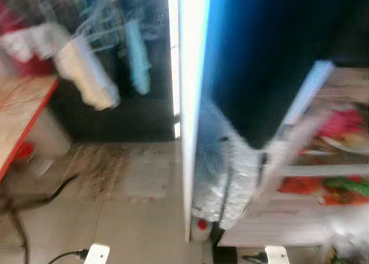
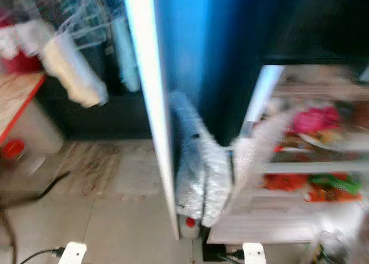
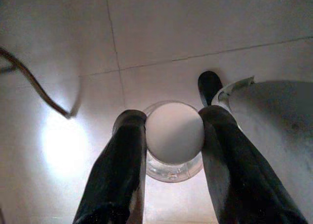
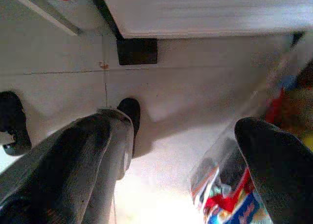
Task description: Restocking fridge
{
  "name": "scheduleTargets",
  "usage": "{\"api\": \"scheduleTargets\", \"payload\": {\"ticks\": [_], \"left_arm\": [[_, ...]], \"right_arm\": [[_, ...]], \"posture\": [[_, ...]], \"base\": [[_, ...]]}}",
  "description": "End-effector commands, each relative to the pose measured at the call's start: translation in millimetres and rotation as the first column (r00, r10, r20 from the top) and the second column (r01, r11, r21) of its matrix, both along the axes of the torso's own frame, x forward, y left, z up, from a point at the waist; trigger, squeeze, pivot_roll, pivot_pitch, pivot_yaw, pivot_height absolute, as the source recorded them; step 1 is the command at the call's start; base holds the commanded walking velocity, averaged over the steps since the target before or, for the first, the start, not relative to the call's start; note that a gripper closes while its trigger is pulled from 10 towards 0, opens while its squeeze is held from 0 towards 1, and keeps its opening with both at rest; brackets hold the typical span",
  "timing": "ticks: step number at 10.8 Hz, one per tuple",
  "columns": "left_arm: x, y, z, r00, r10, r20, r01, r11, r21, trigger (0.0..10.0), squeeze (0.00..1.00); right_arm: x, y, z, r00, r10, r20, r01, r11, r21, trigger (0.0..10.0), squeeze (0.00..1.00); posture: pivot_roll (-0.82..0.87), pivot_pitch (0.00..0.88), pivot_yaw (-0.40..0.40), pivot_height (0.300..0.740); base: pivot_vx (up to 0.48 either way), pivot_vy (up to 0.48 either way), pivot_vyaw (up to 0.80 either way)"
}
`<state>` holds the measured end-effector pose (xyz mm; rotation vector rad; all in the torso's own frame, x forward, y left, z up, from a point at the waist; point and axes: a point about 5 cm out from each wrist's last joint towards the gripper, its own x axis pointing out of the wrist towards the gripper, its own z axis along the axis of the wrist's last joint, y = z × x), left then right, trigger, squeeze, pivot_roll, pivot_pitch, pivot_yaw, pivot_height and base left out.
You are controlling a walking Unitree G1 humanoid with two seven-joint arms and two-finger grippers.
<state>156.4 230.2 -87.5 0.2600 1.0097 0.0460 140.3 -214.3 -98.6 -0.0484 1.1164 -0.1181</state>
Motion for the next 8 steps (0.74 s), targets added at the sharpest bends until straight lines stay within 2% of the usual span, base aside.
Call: {"api": "scheduleTargets", "payload": {"ticks": [1,3,6,7,8], "left_arm": [[-2.3,2.6,-0.5,1.000,0.000,-0.012,0.000,1.000,0.004,10.0,0.00],[-2.1,2.6,-0.4,1.000,0.002,-0.010,-0.002,1.000,0.003,10.0,0.00],[-1.8,3.2,-0.1,1.000,0.004,-0.009,-0.004,1.000,0.004,10.0,0.00],[-1.7,2.9,-0.1,1.000,-0.001,-0.010,0.001,1.000,0.004,10.0,0.00],[-1.5,3.1,0.0,1.000,-0.003,-0.010,0.003,1.000,0.005,10.0,0.00]], "right_arm": [[-7.7,0.0,-2.7,1.000,-0.013,-0.023,0.013,1.000,0.003,10.0,0.00],[-7.7,-1.4,-2.5,1.000,-0.022,-0.022,0.022,1.000,-0.011,10.0,0.00],[-10.1,-17.9,0.3,0.989,-0.149,0.000,0.149,0.985,-0.085,10.0,0.00],[-10.7,-18.4,0.2,0.988,-0.154,0.000,0.153,0.984,-0.086,10.0,0.00],[-10.8,-18.4,0.2,0.987,-0.159,0.002,0.159,0.983,-0.088,10.0,0.00]], "posture": [[-0.01,0.078,0.019,0.740],[-0.01,0.078,0.019,0.740],[-0.01,0.078,0.022,0.740],[-0.01,0.077,0.022,0.740],[-0.01,0.078,0.022,0.740]], "base": [[0.000,0.000,-0.63],[0.000,0.000,0.00],[0.000,0.000,0.00],[0.000,0.000,0.00],[0.000,-0.289,0.00]]}}
